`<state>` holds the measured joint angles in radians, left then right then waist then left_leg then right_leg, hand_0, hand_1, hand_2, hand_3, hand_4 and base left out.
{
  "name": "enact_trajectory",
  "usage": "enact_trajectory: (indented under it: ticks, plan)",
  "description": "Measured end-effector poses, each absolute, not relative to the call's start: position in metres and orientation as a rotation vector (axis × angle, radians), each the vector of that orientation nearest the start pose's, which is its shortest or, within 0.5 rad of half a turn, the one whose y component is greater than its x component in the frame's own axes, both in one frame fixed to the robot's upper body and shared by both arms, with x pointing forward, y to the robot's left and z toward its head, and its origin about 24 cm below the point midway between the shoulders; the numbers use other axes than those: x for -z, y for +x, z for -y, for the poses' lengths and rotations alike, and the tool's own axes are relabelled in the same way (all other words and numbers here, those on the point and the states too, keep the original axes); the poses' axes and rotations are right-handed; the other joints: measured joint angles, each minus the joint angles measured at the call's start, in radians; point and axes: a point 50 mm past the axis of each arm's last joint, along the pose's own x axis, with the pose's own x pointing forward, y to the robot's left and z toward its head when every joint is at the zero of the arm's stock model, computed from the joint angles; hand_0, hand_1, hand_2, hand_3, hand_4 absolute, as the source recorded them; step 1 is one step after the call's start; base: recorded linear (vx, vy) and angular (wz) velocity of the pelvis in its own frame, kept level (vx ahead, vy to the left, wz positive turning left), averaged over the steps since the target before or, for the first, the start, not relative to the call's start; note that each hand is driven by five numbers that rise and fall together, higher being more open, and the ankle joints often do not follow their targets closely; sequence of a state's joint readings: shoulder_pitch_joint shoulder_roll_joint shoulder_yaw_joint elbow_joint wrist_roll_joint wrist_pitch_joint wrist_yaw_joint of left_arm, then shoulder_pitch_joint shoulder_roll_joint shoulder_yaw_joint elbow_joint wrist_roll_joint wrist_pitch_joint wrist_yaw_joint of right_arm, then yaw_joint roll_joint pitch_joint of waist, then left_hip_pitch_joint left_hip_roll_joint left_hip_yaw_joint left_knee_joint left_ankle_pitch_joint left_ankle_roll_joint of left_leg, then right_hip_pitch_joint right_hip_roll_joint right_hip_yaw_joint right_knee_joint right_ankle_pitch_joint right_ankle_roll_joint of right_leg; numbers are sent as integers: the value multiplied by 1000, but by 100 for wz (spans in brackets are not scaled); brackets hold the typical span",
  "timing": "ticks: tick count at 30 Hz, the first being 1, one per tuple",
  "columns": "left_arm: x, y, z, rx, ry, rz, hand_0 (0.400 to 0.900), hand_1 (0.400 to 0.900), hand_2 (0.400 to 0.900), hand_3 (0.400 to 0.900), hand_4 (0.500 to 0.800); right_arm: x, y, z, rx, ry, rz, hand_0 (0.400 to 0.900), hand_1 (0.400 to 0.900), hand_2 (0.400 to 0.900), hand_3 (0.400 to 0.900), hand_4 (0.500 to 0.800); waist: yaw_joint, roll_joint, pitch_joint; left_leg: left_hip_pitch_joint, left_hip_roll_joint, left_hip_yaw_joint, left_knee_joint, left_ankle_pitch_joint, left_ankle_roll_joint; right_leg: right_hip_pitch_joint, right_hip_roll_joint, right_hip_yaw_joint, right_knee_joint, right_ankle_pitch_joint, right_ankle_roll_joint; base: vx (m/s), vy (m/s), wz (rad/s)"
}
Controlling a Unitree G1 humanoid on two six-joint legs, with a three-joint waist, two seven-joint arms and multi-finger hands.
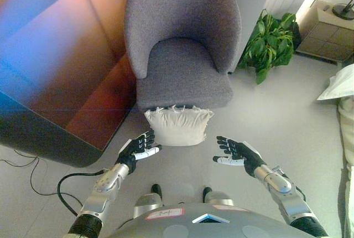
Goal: Pick up the pillow and put it on the sofa.
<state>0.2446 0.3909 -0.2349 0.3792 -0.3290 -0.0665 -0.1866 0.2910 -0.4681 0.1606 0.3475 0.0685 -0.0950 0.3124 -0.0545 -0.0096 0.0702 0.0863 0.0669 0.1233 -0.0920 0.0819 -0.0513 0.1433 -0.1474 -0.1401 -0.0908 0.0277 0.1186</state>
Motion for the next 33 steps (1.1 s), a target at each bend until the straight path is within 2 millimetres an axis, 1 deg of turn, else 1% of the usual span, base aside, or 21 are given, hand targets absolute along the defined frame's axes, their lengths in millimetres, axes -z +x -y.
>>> enact_trajectory:
  ticks: [33]
  plan:
    - [79,152,-208,214,22,-613,900,900,900,900,800,71,142,235,-362,-302,-636,900,900,900,900,800,-1,-5,4,1,0,3,0,0,-1,0,1,1,0,0,0,0,0,0]
